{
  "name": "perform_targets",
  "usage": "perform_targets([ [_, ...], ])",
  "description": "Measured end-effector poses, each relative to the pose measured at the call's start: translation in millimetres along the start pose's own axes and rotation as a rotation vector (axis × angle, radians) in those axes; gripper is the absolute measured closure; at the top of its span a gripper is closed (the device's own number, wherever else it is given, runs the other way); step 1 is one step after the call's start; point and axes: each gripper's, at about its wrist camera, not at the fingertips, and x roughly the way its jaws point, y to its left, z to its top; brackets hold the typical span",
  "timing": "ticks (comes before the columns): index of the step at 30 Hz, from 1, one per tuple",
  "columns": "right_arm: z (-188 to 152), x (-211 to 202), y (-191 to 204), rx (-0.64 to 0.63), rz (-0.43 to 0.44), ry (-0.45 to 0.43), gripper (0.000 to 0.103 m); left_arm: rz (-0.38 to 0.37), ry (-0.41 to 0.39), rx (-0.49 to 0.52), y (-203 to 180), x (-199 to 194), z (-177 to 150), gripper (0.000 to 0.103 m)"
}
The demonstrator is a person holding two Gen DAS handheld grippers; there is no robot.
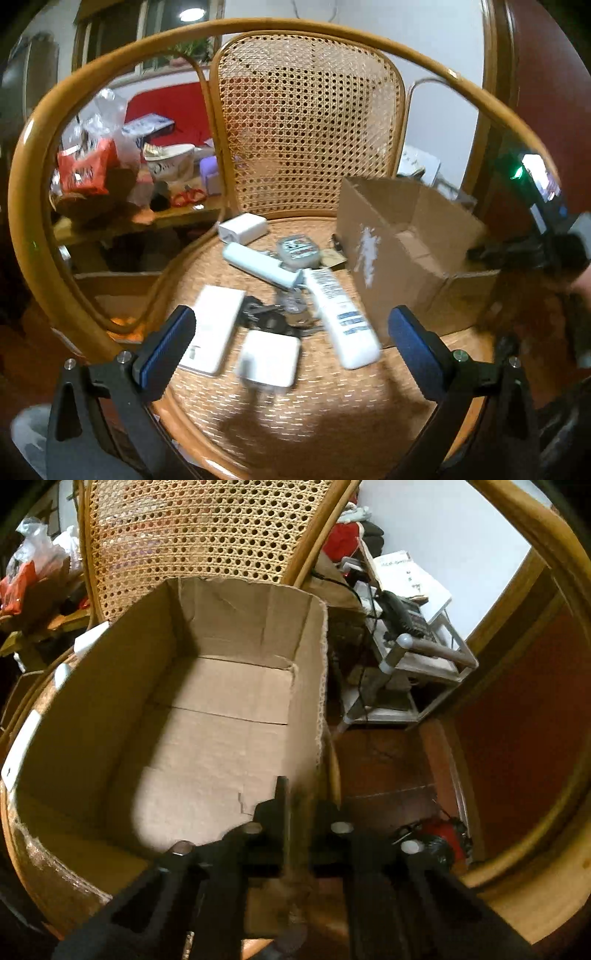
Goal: Organize rigid objects
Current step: 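Clamp the cardboard box wall between the right gripper fingers, then grasp the white charger plug on the seat with the left gripper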
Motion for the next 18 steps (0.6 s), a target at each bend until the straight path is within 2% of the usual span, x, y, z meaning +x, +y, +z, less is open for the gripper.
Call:
perform_targets([
  [5,-1,-1,2,-0.001,-0.002,-0.038,0.096,0.013,0.038,-0.013,14,15,11,0.0],
  [8,-2,-1,3,0.008,0.005,-0.058,0.096,0.076,0.023,0.025,24,27,35,0.0],
  [10,0,1,0,0.012,0.01,-0.058,0.096,0.092,0.04,0.035,31,42,51,0.0],
  [12,-1,0,0,0.011,0.014,-0.062,0.096,0.098,0.043,0.053,39,67,72,0.0],
  [14,-1,0,-1,0.01,0.018,-0.065,0.096,0.084,0.084,0.038,48,95,86,0.0],
  [16,-1,0,0,0.005,0.02,-0.066,0.096,0.131,0.136,0.039,54,125,99,0.0],
  [18,-2,0,0,0.0,0.023,-0.068,0.095,0.159,0.145,0.041,58,147,107,0.001],
])
